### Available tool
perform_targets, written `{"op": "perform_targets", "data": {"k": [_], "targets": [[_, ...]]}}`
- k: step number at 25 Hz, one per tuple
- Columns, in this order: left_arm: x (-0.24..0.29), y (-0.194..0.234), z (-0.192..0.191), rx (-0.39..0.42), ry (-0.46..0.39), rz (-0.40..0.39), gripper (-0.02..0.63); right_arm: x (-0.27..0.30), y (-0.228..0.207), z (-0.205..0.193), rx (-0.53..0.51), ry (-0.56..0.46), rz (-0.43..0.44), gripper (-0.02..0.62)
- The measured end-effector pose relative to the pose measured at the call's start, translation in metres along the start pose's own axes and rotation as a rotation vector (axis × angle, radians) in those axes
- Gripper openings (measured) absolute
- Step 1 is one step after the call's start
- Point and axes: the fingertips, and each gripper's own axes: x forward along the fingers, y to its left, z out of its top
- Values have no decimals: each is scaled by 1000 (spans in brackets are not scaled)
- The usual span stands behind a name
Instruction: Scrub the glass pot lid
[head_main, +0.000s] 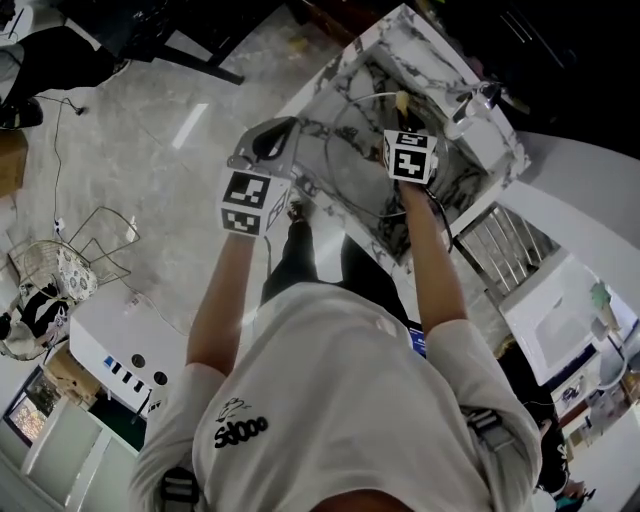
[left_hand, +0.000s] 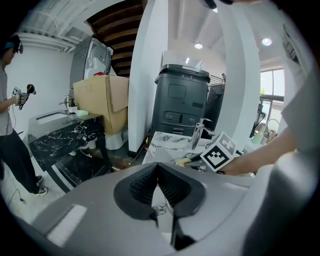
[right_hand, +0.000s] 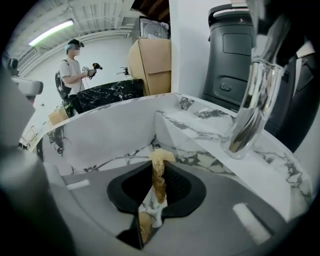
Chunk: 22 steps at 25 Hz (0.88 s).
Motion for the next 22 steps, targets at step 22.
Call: {"op": "perform_targets", "data": {"k": [22], "targets": [[-23, -3, -10, 2, -13, -4, 11, -42, 148, -49, -351, 101, 490, 52]]}}
